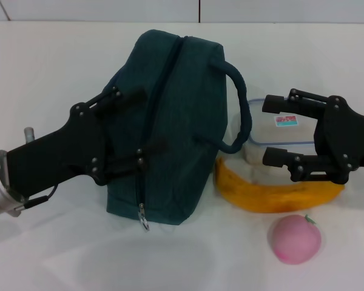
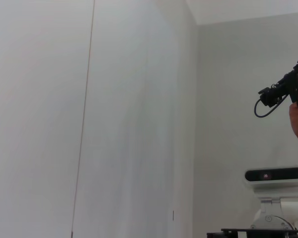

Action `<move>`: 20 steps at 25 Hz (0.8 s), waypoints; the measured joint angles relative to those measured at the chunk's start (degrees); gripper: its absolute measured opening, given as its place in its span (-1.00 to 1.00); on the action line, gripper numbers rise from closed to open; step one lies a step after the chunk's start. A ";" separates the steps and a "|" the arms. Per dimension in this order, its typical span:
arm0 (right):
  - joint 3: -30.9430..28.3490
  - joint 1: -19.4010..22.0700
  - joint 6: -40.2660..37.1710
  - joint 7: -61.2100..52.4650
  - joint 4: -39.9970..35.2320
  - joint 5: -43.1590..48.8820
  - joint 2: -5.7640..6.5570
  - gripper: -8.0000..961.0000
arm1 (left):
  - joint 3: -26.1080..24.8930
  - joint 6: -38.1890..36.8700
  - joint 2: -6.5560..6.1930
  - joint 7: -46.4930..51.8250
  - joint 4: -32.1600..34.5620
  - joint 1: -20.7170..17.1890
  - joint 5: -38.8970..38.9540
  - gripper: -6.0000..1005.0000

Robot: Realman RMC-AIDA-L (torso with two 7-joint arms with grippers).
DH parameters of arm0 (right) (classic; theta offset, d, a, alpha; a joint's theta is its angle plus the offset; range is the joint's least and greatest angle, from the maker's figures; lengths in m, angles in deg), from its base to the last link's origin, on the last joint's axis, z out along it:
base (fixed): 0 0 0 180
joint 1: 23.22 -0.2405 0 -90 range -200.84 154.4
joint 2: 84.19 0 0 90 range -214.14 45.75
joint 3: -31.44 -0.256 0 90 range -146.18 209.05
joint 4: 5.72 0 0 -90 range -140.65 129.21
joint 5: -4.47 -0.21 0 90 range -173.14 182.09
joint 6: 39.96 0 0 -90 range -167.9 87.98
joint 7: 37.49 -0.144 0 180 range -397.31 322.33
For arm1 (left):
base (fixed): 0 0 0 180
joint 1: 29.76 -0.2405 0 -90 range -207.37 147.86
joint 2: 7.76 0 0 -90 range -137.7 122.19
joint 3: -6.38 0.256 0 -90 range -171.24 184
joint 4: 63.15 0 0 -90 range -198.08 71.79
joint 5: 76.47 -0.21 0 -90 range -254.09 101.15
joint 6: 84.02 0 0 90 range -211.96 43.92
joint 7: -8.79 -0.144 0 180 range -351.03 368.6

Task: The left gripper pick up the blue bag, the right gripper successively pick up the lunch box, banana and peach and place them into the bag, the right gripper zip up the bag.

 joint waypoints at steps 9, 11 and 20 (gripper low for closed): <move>-0.18 0.00 0.02 0.06 -0.12 0.00 -0.01 0.70 | 0.00 0.00 0.06 -0.34 -0.03 0.00 0.20 0.74; -0.28 0.00 0.02 0.06 -0.07 0.00 0.00 0.70 | 0.00 -0.04 0.07 -0.28 0.18 -0.01 0.30 0.74; -0.53 0.00 -0.32 0.06 0.09 -0.30 0.01 0.70 | -5.82 0.51 -1.27 15.31 7.40 -0.02 -0.12 0.74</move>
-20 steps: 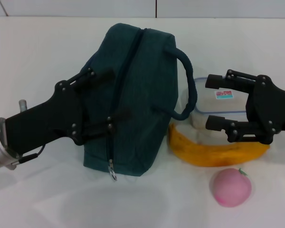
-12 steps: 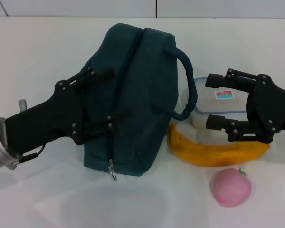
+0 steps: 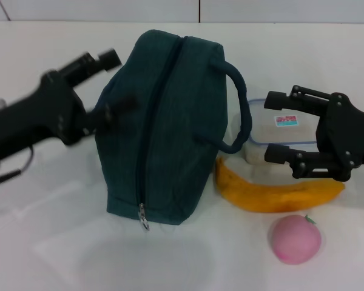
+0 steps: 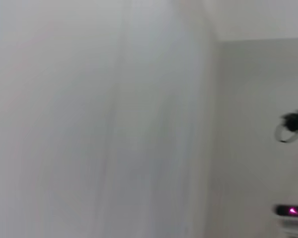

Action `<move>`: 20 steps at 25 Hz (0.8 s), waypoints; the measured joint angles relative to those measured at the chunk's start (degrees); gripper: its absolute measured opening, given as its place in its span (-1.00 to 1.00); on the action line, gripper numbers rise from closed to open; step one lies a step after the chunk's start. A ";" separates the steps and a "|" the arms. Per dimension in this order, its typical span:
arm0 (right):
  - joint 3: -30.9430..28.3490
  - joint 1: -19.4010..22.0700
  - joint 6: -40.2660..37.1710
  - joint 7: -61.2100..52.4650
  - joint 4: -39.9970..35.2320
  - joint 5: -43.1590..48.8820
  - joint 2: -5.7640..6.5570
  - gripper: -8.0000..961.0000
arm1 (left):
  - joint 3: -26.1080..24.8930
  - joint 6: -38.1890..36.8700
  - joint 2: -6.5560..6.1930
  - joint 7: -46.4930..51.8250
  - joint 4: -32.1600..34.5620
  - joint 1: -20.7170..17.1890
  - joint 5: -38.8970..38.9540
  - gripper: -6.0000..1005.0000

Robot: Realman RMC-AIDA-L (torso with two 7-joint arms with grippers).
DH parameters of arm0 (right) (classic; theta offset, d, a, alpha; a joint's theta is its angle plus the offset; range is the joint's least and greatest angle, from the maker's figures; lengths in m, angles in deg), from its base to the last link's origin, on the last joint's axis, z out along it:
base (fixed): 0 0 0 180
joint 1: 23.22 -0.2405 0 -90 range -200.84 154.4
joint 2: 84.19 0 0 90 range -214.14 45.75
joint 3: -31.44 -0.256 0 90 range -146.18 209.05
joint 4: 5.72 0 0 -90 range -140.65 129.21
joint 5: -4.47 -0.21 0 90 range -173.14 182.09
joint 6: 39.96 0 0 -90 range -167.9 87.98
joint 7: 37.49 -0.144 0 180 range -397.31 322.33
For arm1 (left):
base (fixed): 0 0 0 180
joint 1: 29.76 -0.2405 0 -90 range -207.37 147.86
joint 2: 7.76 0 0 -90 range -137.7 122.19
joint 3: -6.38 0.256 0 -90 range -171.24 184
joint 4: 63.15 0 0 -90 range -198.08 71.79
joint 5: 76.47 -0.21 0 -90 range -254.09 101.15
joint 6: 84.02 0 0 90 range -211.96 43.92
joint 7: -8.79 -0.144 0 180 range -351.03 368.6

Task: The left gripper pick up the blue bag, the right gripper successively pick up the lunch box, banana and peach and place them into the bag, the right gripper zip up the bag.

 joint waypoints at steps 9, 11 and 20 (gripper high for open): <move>0.01 0.08 -0.09 0.01 -0.27 -0.14 -0.39 0.70 | -0.99 15.38 0.05 17.11 6.30 1.66 -7.72 0.68; 0.01 0.09 -0.08 0.02 -0.27 -0.15 -0.41 0.70 | -0.98 16.84 0.30 18.94 6.40 2.62 -9.32 0.66; 0.01 0.09 0.24 0.02 -0.14 -0.17 -0.51 0.69 | -0.65 20.47 0.70 25.18 6.46 5.74 -13.75 0.58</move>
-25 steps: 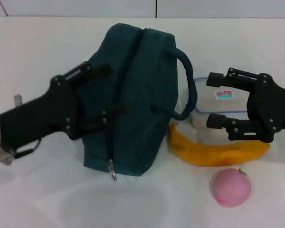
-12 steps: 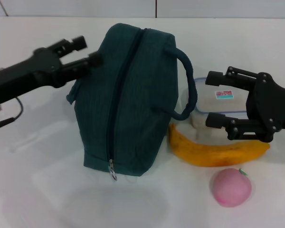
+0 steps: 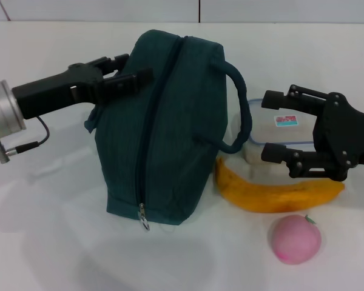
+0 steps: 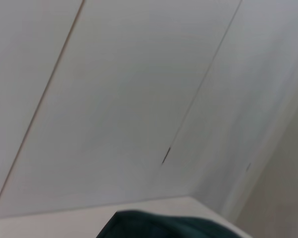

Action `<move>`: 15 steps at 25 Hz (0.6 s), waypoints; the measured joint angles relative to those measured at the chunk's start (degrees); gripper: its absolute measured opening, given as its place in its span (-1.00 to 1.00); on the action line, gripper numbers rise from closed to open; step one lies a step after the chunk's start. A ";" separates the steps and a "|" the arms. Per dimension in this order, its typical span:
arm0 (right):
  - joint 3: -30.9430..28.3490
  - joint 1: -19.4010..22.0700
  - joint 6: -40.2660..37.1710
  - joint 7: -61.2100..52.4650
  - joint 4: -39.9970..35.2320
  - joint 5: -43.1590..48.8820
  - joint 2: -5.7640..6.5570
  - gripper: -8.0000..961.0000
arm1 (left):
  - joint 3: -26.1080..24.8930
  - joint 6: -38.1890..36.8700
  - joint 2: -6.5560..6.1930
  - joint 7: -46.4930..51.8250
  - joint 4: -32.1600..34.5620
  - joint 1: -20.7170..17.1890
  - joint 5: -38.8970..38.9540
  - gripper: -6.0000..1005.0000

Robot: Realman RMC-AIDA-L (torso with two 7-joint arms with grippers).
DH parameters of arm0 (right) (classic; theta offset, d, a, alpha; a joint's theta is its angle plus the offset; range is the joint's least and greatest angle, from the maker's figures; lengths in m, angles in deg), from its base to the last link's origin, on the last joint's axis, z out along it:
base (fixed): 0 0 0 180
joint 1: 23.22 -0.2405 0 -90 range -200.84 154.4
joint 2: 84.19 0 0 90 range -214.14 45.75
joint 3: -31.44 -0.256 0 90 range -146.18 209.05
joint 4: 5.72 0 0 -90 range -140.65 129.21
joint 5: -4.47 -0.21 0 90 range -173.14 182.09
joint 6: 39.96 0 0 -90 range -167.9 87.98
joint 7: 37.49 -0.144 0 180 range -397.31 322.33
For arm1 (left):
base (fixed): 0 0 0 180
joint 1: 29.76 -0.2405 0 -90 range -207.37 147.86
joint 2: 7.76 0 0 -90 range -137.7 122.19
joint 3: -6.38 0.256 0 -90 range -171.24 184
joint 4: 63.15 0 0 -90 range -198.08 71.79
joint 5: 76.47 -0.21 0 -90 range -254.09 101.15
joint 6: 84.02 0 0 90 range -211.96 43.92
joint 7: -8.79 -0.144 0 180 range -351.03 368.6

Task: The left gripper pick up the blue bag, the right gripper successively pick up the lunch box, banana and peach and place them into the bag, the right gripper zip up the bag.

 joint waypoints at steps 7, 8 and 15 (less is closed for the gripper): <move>-0.14 1.64 0.43 0.31 0.60 -0.11 -0.15 0.69 | -0.24 1.28 0.35 0.75 0.08 0.59 -1.14 0.52; -0.16 1.98 0.63 0.47 0.69 -0.22 -0.21 0.69 | -0.24 1.27 0.34 0.72 0.09 0.59 -1.12 0.51; -1.98 2.82 3.59 1.59 6.84 -1.65 -0.36 0.69 | -0.32 2.06 0.60 -0.74 -0.17 0.50 -1.66 0.23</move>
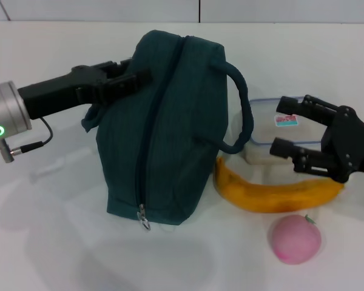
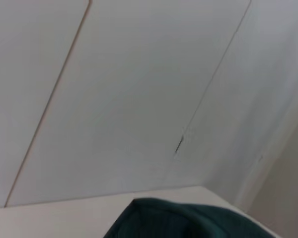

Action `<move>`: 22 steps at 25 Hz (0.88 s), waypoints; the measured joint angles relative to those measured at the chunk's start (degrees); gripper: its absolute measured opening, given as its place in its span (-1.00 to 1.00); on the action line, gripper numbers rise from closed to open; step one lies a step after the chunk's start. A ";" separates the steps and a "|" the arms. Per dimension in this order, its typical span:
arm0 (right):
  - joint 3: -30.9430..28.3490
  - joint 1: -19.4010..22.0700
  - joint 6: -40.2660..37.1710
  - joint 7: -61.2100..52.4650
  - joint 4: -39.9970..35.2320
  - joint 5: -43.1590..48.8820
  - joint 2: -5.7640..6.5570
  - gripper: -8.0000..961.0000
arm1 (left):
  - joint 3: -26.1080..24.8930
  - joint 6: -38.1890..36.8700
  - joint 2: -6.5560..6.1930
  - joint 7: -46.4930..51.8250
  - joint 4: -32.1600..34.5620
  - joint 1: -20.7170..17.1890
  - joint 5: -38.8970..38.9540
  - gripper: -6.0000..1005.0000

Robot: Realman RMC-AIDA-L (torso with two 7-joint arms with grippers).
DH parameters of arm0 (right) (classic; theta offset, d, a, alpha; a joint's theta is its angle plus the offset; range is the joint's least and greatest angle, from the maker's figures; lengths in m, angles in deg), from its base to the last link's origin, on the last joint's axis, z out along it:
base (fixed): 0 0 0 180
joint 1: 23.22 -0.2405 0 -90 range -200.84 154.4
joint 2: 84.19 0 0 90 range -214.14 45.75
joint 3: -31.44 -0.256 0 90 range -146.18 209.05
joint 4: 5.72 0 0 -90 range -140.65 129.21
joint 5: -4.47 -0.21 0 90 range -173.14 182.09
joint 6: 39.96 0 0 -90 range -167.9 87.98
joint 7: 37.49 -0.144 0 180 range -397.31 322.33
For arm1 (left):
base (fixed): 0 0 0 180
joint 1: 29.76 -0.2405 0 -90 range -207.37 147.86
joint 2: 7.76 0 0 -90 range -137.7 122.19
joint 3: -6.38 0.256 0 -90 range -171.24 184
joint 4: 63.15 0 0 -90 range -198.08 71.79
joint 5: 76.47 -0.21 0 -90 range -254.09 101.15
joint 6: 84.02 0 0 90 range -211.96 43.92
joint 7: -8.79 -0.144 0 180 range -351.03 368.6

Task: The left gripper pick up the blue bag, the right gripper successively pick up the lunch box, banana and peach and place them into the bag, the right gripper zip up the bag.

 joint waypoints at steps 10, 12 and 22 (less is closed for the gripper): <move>-0.32 -2.24 7.04 0.67 14.76 -11.40 -0.61 0.69 | -0.11 1.44 1.53 -2.39 -0.42 0.34 -0.59 -0.28; -0.37 -3.29 7.39 1.32 19.39 -15.93 -0.61 0.69 | -0.13 1.88 1.70 -3.33 -0.44 0.35 -0.43 -0.37; -20.60 -2.26 10.38 1.19 37.80 -20.86 -0.60 0.69 | 0.17 1.93 1.73 -5.72 -0.44 0.28 2.40 -0.89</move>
